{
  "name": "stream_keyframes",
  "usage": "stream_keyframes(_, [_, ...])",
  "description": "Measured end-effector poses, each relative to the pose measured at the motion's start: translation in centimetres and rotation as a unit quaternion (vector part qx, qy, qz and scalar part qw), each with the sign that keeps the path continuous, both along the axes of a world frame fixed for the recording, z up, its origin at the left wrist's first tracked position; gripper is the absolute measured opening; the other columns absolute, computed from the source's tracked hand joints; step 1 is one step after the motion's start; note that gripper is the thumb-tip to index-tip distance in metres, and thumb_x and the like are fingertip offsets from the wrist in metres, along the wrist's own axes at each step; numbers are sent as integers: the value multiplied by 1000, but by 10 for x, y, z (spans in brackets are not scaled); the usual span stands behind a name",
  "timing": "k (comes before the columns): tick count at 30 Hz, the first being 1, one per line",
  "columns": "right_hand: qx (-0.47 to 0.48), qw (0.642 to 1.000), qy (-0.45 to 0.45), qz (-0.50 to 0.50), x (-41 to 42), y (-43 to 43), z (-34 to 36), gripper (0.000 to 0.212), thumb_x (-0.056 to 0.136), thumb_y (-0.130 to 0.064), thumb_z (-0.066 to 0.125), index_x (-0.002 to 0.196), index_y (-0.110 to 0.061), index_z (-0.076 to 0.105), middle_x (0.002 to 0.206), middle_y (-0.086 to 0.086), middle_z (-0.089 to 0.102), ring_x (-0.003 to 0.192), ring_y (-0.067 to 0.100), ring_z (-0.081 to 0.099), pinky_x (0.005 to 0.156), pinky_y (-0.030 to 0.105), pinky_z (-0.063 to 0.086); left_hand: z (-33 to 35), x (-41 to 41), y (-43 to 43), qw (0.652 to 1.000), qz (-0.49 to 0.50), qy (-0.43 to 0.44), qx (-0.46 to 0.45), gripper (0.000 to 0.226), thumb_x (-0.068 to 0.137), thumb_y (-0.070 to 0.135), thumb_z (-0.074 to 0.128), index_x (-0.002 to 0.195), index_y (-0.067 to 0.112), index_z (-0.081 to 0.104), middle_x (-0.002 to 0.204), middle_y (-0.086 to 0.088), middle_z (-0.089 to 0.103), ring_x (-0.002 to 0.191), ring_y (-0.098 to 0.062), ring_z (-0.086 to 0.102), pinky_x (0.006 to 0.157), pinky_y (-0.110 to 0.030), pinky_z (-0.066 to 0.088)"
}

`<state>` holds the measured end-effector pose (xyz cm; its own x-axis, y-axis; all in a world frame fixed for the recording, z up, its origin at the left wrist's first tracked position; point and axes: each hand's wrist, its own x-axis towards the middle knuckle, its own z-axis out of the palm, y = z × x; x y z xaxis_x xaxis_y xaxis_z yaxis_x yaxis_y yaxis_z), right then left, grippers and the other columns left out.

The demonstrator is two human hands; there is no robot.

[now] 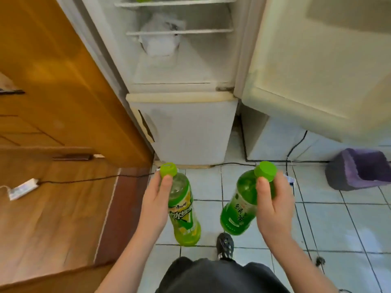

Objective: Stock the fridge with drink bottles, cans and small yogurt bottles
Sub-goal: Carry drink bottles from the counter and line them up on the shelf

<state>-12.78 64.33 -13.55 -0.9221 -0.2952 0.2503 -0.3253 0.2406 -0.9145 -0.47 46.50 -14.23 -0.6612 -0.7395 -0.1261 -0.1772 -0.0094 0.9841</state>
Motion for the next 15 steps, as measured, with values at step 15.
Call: stream_keyframes(15, [-36, 987, 82, 130, -123, -223, 35, 21, 91, -39, 40, 88, -25, 55, 79, -7, 55, 72, 3, 49, 64, 15, 37, 32, -96, -192, 991, 87, 88, -59, 25, 84, 54, 45, 90, 41, 65, 85, 13, 66, 77, 1, 62, 66, -11, 48])
